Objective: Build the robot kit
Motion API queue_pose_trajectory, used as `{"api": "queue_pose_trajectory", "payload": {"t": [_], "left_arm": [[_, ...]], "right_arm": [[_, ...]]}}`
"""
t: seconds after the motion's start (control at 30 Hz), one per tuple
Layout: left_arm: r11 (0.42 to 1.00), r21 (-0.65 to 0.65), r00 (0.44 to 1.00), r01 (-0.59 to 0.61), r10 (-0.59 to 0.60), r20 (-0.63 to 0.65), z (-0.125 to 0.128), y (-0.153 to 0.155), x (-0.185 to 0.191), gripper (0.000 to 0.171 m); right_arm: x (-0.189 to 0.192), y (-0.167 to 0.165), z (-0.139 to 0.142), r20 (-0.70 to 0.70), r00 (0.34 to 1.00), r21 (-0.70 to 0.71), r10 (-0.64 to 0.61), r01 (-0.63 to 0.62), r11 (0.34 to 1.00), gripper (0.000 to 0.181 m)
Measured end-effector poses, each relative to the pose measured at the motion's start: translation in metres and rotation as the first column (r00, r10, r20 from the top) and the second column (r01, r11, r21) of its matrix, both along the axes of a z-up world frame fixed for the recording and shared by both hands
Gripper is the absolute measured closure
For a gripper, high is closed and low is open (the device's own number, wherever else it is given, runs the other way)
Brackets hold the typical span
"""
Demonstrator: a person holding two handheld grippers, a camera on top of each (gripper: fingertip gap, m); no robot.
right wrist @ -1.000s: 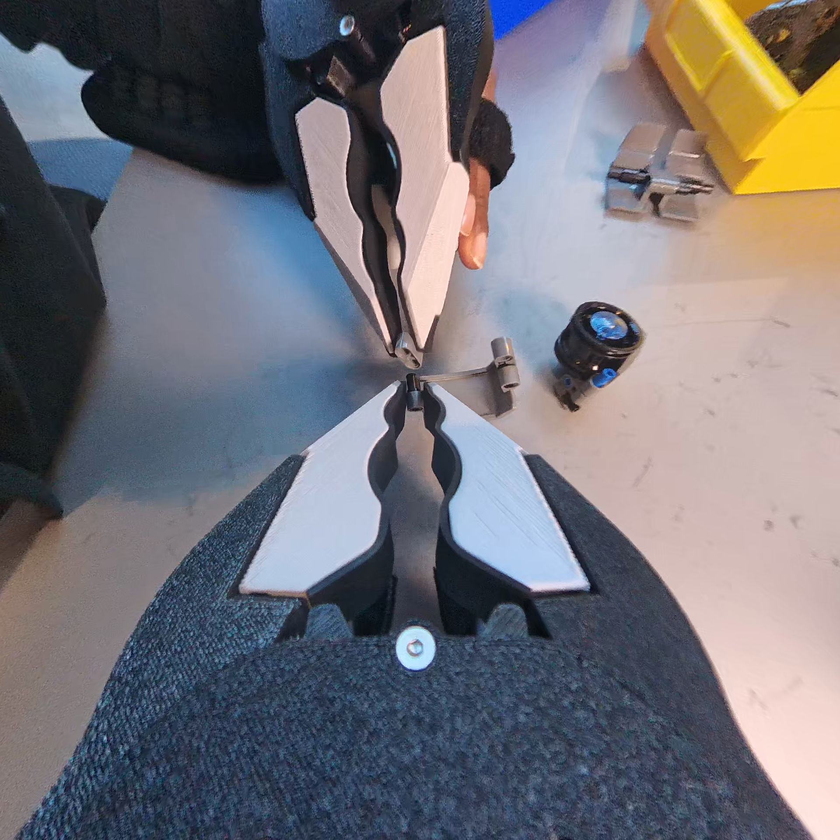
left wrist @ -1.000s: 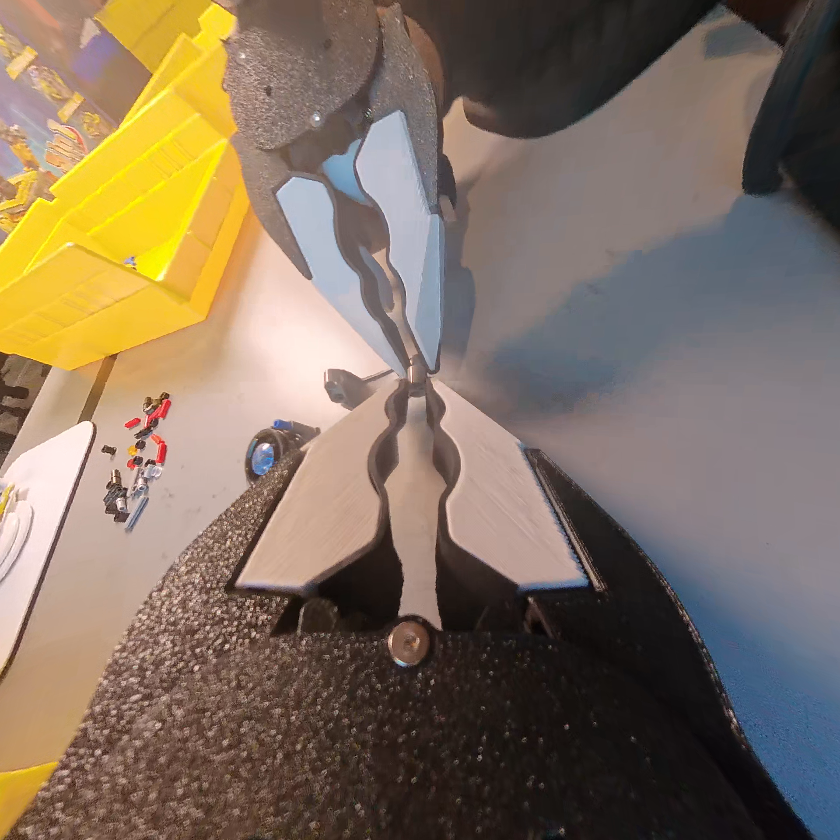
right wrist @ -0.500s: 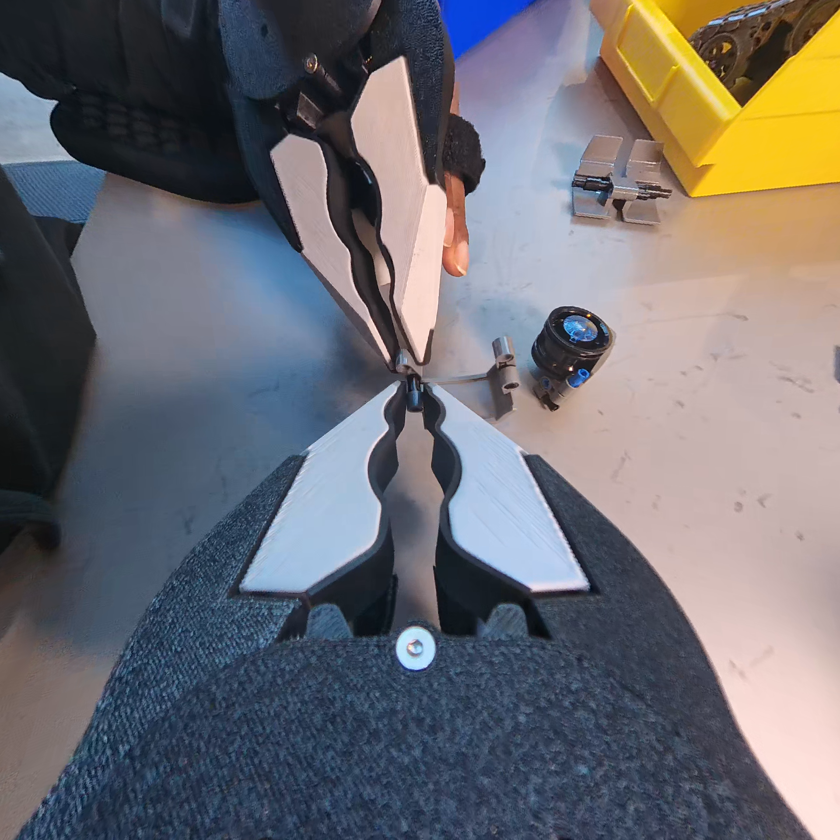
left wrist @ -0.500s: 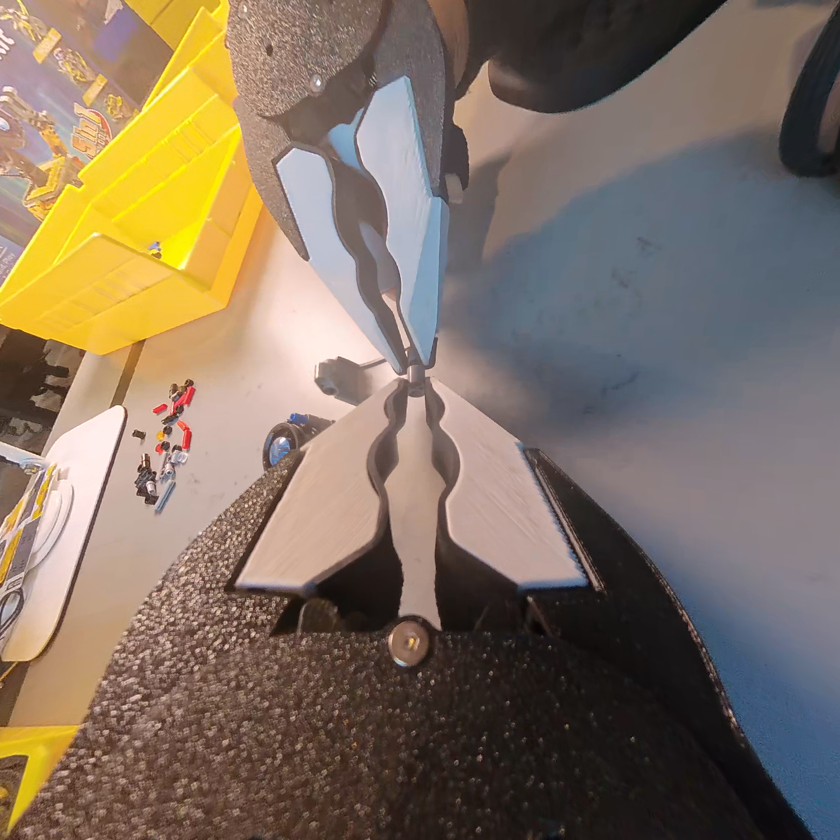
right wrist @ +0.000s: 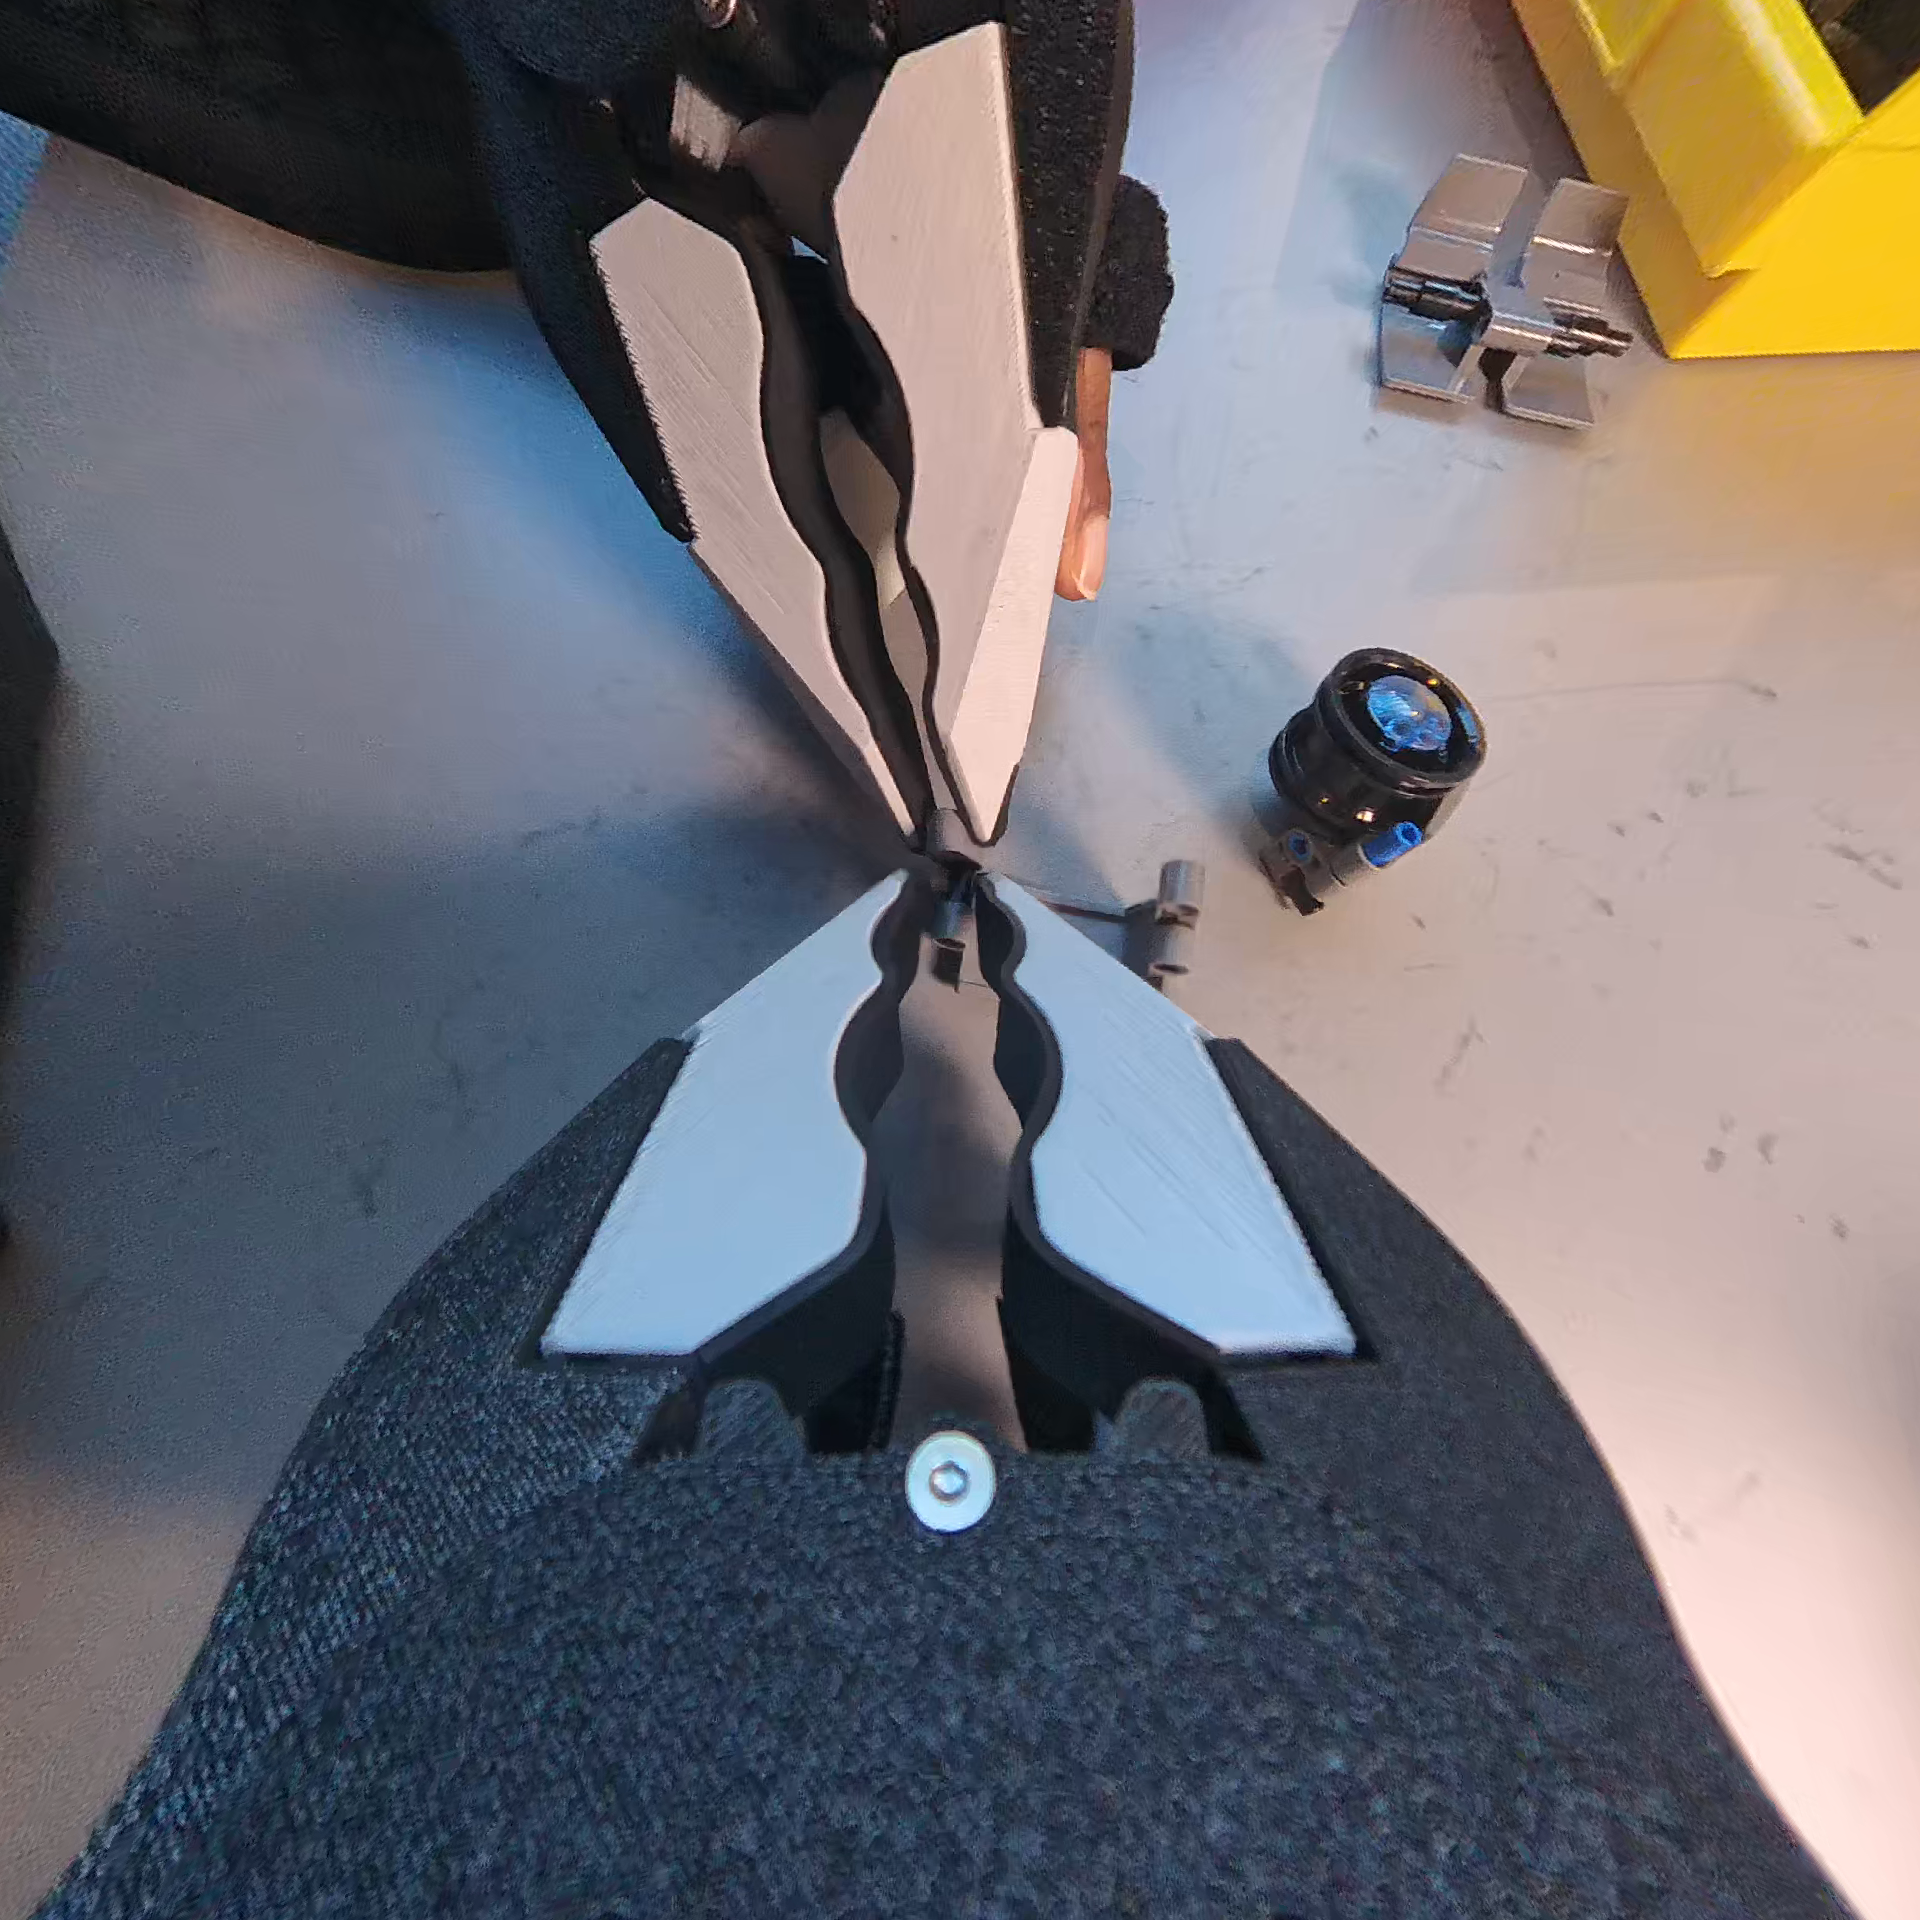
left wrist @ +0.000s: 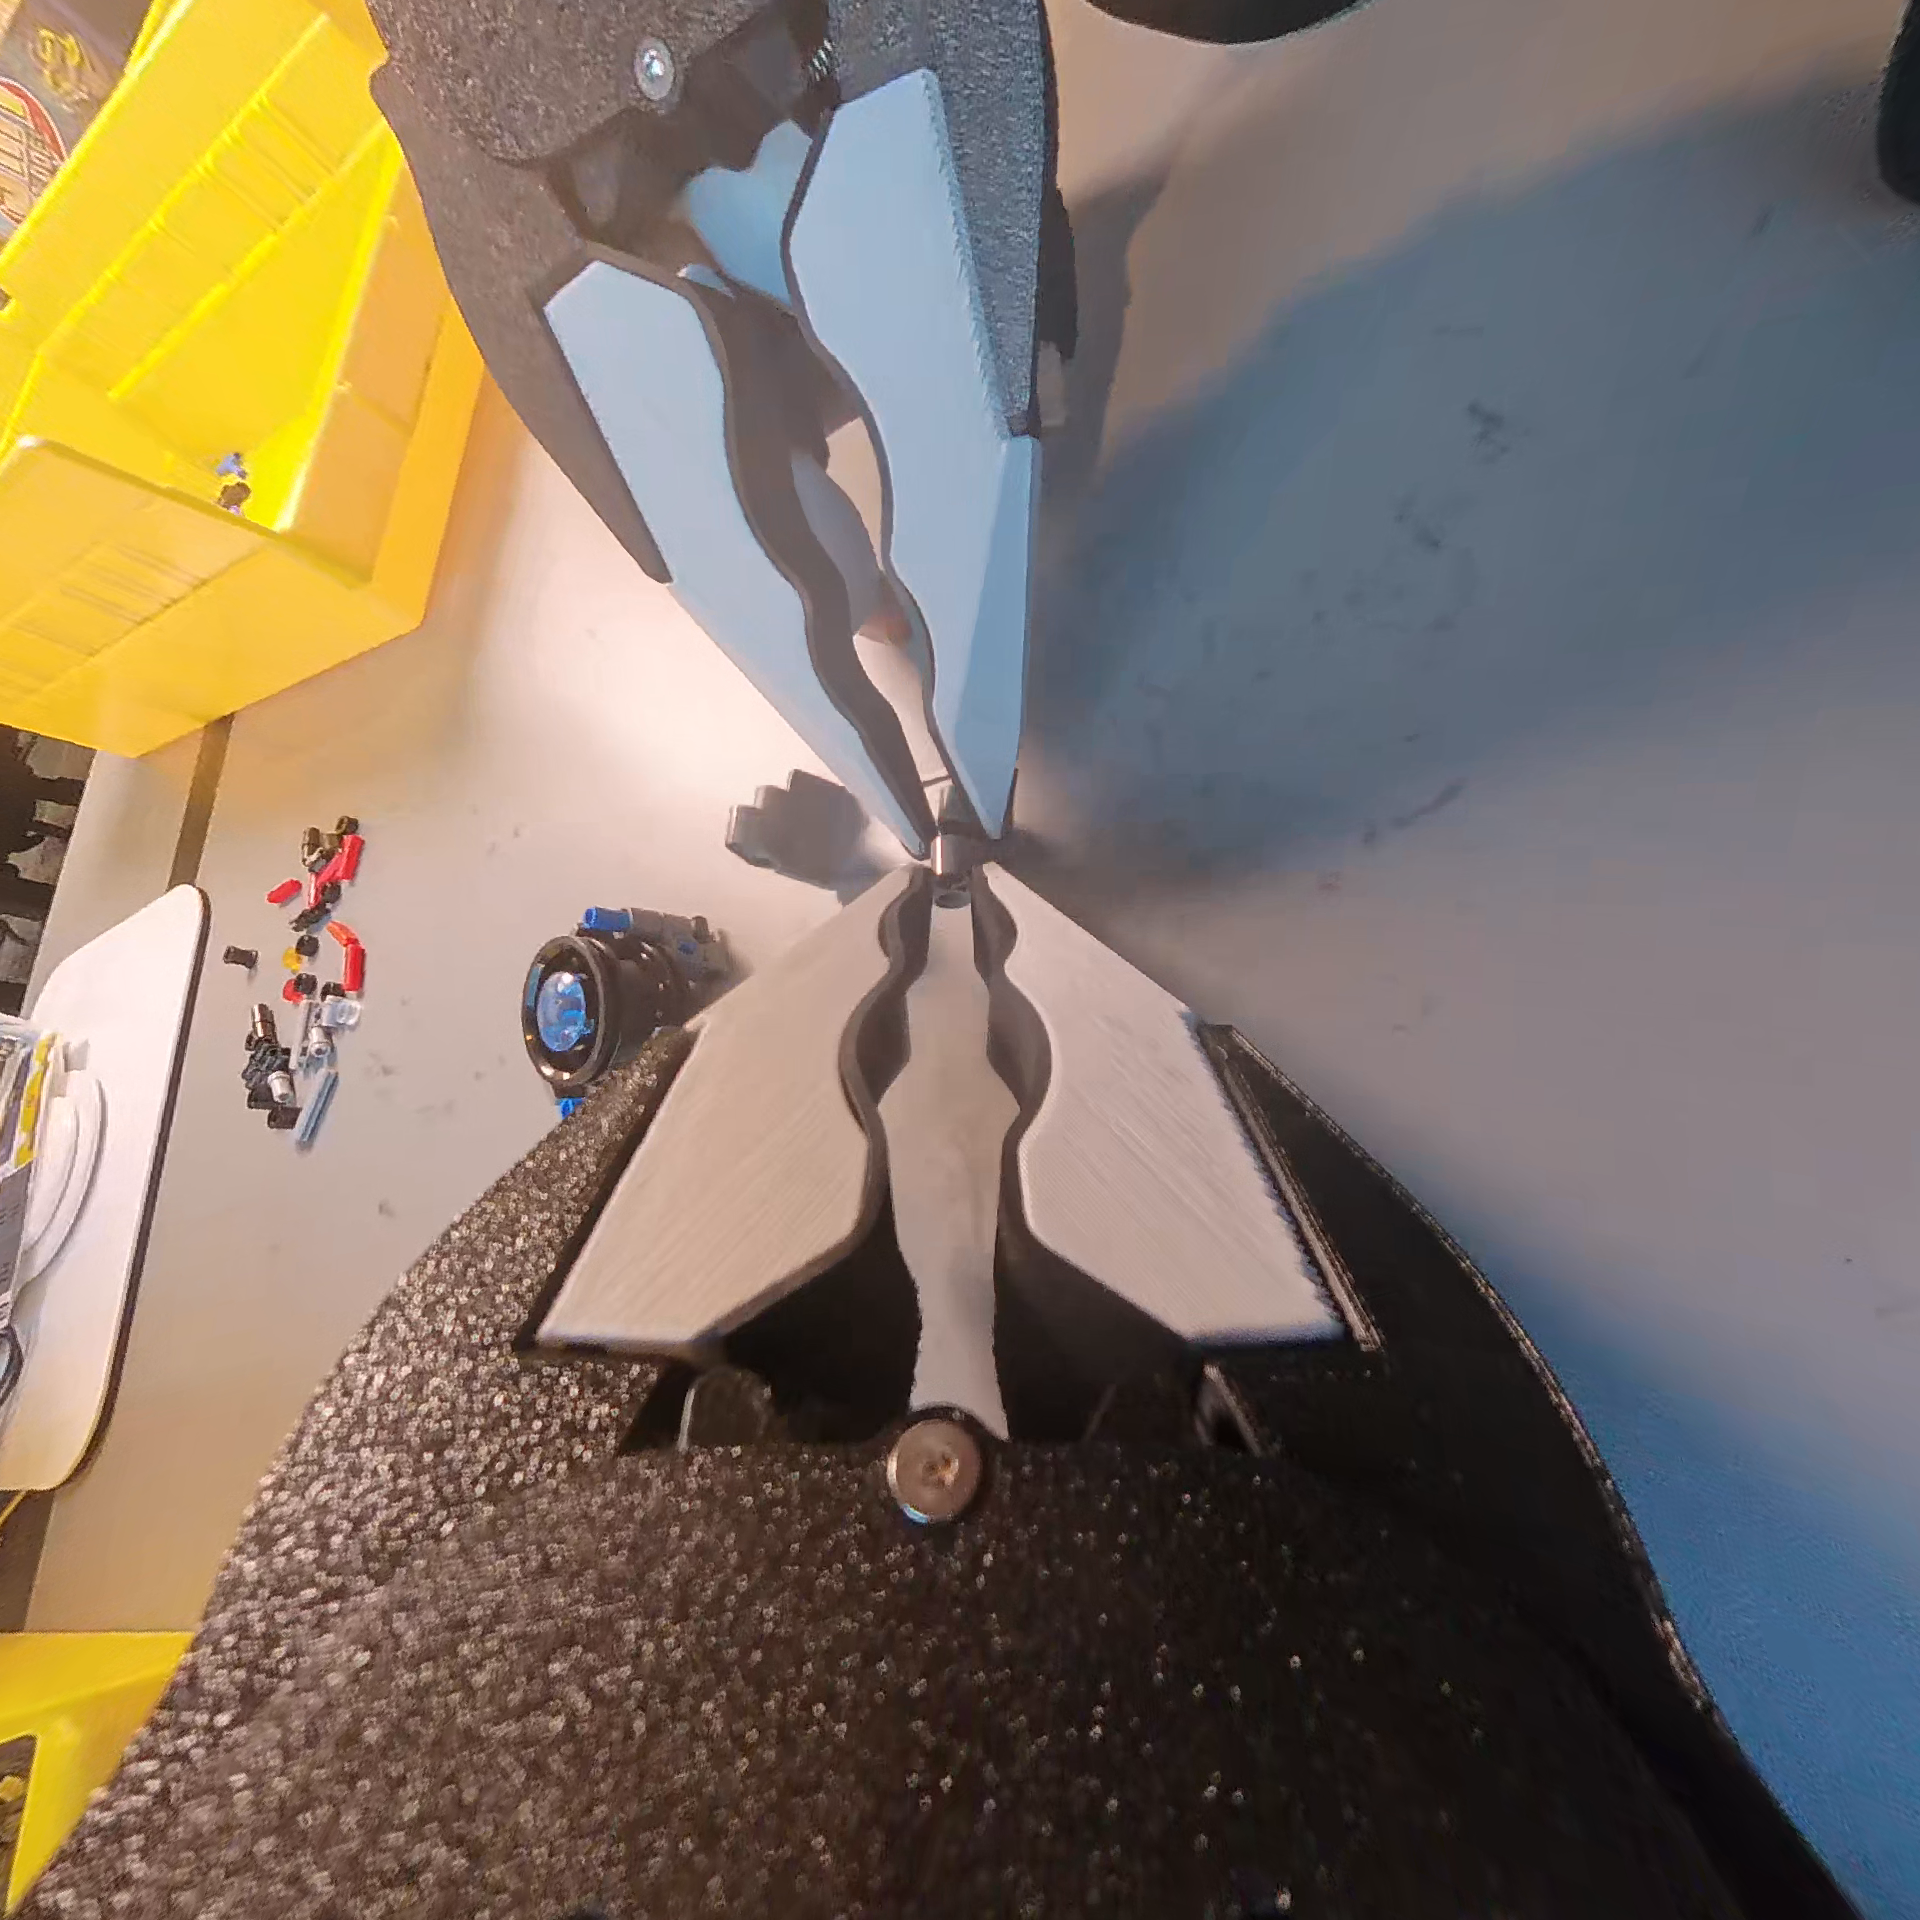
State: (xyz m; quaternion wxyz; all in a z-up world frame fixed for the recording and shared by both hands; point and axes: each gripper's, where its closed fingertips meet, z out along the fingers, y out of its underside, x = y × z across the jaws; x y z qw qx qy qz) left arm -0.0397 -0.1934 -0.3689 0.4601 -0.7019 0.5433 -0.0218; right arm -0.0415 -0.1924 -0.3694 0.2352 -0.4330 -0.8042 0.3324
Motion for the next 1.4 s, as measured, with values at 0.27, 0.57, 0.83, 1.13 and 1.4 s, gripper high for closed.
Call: {"api": "queue_pose_trajectory", "payload": {"t": [0.27,0.57,0.83,1.13,1.4], "left_arm": [[1.000,-0.002,1.000,-0.004,0.004,0.001,0.000,-0.001,-0.002,0.165],[1.000,-0.013,1.000,0.013,-0.013,-0.004,-0.003,-0.003,0.002,0.165],[1.000,-0.022,1.000,0.021,-0.021,0.003,-0.004,-0.004,0.002,0.165],[0.999,-0.027,1.000,0.018,-0.017,0.017,-0.003,-0.003,0.002,0.165],[1.000,-0.027,1.000,0.013,-0.013,0.019,-0.003,-0.003,0.001,0.165]], "right_arm": [[0.008,0.008,0.007,-0.010,1.000,0.007,0.012,-0.012,1.000,0.160],[0.005,0.006,-0.005,-0.015,1.000,0.100,0.005,-0.003,0.995,0.171],[0.005,0.006,-0.005,-0.045,0.999,0.100,0.022,-0.018,0.995,0.172],[0.006,0.008,-0.004,-0.064,0.997,0.097,0.034,-0.027,0.995,0.166],[0.009,0.006,-0.004,-0.074,0.995,0.119,0.069,-0.060,0.991,0.169]]}}
